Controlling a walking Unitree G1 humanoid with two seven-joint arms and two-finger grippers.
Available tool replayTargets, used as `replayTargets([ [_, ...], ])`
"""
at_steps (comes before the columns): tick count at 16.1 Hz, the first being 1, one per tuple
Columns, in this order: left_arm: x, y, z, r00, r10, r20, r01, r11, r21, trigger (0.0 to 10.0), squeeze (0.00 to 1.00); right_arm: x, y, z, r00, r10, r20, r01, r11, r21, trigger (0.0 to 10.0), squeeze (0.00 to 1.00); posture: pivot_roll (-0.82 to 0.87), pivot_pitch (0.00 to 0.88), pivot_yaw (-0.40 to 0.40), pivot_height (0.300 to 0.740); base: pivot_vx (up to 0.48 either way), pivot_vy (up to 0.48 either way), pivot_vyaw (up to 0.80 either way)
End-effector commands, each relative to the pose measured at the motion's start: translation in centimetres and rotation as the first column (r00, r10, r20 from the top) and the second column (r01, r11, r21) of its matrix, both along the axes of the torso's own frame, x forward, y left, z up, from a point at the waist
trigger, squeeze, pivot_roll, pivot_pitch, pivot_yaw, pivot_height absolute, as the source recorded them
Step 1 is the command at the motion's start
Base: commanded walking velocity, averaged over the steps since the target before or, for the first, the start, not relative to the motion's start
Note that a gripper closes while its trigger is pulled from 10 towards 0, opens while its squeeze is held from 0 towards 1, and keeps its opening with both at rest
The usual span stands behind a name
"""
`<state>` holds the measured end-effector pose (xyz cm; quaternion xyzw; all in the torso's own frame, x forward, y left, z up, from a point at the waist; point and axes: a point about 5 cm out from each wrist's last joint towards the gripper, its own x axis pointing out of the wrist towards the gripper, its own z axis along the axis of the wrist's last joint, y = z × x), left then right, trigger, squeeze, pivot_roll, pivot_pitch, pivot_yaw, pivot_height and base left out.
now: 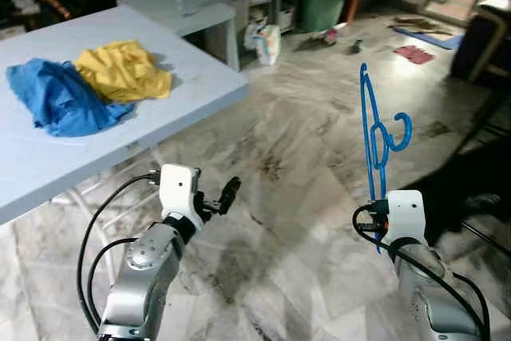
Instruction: Hang hanger
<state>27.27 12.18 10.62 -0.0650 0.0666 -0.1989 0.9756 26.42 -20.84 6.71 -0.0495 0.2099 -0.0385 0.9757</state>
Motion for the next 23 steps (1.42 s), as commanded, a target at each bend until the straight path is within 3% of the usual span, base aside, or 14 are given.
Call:
replayTargets([
  [1,-0.1,0.2,0.2,1.0,-0.012,0.003,0.012,1.0,0.007,10.0,0.0,0.2,0.2,0.1,1.0,0.003,0.002,-0.003,1.0,-0.004,10.0,0.0,-0.04,0.031,-0.002,0.74,0.266,0.0,0.0],
  [4,-0.2,0.1,0.2,1.0,-0.022,0.003,0.022,1.0,0.009,10.0,0.0,0.2,0.3,0.1,1.0,0.005,-0.002,-0.005,1.0,-0.005,10.0,0.0,-0.03,0.031,-0.001,0.74,0.268,0.0,-0.8],
  [16,-0.3,-0.2,0.2,0.998,-0.056,-0.006,0.056,0.998,0.011,10.0,0.0,0.2,0.7,-0.1,1.0,0.016,-0.013,-0.016,1.0,-0.002,10.0,0.0,-0.03,0.032,-0.006,0.74,0.268,0.0,-0.13],
  [20,-0.5,-0.8,-0.2,0.996,-0.069,-0.056,0.068,0.997,-0.027,10.0,0.0,0.2,0.8,-0.1,1.0,0.017,-0.017,-0.017,1.0,0.002,10.0,0.0,-0.03,0.034,-0.007,0.74,0.0,0.0,0.0],
  [23,-0.7,-1.1,-0.1,0.995,-0.089,-0.054,0.087,0.996,-0.032,10.0,0.0,0.2,0.9,-0.2,1.0,0.023,-0.016,-0.022,1.0,0.02,10.0,0.0,-0.03,0.034,-0.007,0.74,0.0,0.335,-0.71],
])
